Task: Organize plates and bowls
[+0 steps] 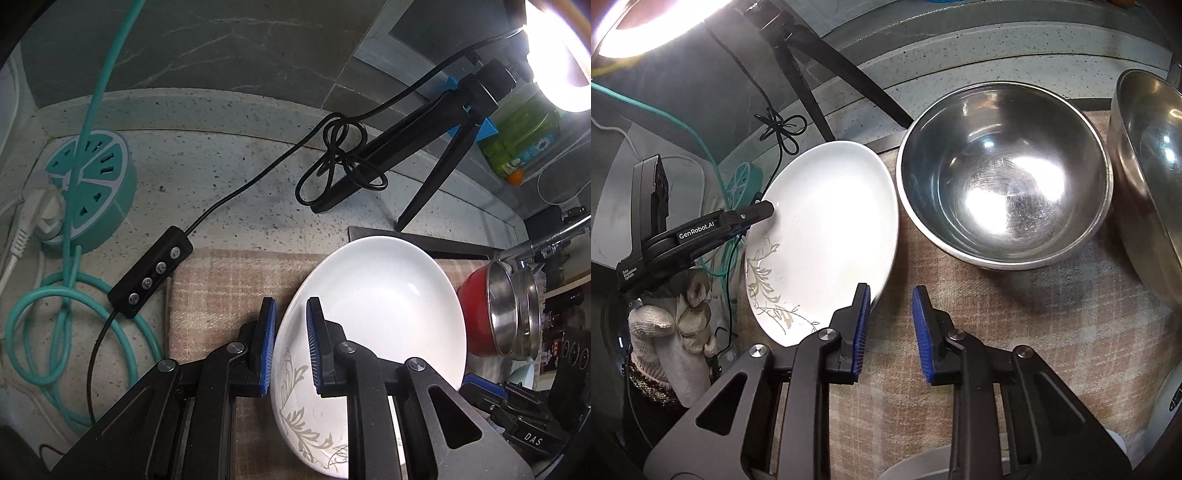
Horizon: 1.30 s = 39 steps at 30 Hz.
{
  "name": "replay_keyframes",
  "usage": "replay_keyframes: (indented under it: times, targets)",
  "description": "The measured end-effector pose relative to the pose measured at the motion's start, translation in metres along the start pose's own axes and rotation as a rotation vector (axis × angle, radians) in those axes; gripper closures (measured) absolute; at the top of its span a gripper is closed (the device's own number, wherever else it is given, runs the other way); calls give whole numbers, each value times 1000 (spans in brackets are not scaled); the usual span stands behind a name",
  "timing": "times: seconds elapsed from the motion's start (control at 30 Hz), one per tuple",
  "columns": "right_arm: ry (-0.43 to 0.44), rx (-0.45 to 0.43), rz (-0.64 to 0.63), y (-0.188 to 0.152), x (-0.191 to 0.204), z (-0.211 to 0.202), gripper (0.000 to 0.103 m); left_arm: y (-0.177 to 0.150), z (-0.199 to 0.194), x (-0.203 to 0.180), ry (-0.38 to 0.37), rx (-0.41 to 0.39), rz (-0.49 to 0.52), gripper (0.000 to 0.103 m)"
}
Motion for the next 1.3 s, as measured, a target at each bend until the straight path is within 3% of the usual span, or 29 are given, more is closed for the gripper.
replay_keyframes:
  times: [0.3, 0.63, 1.3]
  targets:
    - [7, 13, -16, 4, 7, 5, 93, 5, 4, -1, 1, 12, 11, 89]
    - [-10, 34, -38, 2, 12, 4, 93, -5, 0, 1, -13, 26, -8, 90]
    - [27, 85, -126, -43, 31, -8, 93, -72, -39, 13, -20, -30, -119, 90]
Point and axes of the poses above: each gripper's, at about its wrist camera, not at the fingertips, and z roughly the way its jaws point, x to its left, y to its top, the point moved 1 cm from there along z, roughly the way its jaws point, and after that the axes turned 8 degrees about -y, right-handed, at the moved point
